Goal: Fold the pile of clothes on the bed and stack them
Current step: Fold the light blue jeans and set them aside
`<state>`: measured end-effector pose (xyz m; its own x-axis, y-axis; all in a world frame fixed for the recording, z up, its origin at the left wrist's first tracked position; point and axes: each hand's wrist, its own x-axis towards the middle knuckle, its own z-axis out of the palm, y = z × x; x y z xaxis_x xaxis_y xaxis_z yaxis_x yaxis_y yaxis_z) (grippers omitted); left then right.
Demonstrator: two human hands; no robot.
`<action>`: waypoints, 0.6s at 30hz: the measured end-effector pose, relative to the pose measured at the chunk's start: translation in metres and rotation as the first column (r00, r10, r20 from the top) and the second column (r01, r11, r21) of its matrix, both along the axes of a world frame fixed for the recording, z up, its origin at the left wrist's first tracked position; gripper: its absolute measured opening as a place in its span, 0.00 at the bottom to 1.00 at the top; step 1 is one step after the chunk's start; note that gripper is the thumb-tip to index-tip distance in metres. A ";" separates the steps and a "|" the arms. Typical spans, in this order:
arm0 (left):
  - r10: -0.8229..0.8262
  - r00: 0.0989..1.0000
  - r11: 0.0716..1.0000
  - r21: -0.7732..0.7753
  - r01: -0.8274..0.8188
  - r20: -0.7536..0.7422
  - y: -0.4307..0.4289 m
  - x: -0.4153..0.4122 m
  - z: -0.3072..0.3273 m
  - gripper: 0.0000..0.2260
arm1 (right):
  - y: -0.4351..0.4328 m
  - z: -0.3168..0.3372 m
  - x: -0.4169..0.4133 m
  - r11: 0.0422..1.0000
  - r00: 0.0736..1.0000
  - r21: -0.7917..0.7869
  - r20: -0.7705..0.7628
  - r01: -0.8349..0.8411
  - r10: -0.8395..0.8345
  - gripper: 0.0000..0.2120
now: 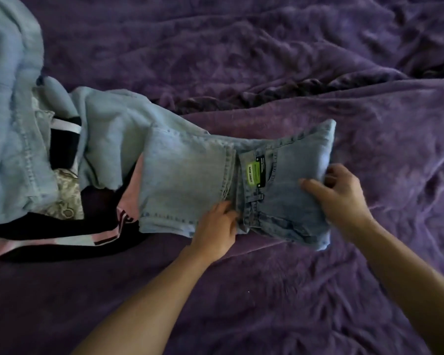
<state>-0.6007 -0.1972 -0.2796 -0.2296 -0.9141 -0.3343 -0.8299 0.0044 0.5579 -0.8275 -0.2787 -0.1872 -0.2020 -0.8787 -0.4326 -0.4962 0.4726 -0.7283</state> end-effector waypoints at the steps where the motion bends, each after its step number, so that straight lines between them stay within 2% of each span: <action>1: 0.118 0.992 0.992 -0.030 -0.120 -0.052 0.001 0.011 0.008 0.11 | 0.001 0.016 0.022 0.998 0.998 -0.007 -0.007 -0.068 0.068 0.16; 4: 0.420 0.906 0.901 -0.096 -0.424 -0.062 0.004 0.063 0.032 0.06 | -0.003 0.042 0.101 0.968 0.967 -0.022 -0.056 -0.249 0.247 0.21; 8: 0.630 0.774 0.760 -0.162 -0.629 -0.051 0.019 0.140 0.052 0.06 | -0.009 0.018 0.217 0.906 0.905 0.024 -0.058 -0.422 0.422 0.22; 10: 0.671 0.741 0.725 -0.186 -0.663 -0.026 0.029 0.171 0.055 0.07 | -0.006 -0.012 0.262 0.851 0.855 0.092 0.013 -0.518 0.519 0.22; 12: 0.676 0.736 0.722 -0.191 -0.665 -0.009 0.034 0.194 0.053 0.07 | 0.003 -0.040 0.287 0.760 0.789 0.224 0.085 -0.611 0.609 0.21; 14: 0.666 0.746 0.732 -0.180 -0.657 -0.012 0.029 0.207 0.049 0.08 | 0.011 -0.057 0.289 0.705 0.751 0.286 0.094 -0.649 0.653 0.15; 16: 0.659 0.751 0.738 -0.163 -0.655 -0.036 0.016 0.209 0.047 0.08 | 0.011 -0.061 0.275 0.761 0.790 0.230 0.069 -0.607 0.609 0.12; 18: 0.636 0.768 0.753 -0.155 -0.640 -0.079 -0.007 0.202 0.046 0.10 | -0.001 -0.058 0.250 0.837 0.836 0.090 -0.056 -0.540 0.546 0.11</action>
<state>-0.3983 -0.2037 -0.2334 0.4217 -0.8908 -0.1691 -0.6616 -0.4298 0.6144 -0.5771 -0.2801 -0.2448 0.2642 -0.8263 -0.4975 -0.7401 0.1571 -0.6539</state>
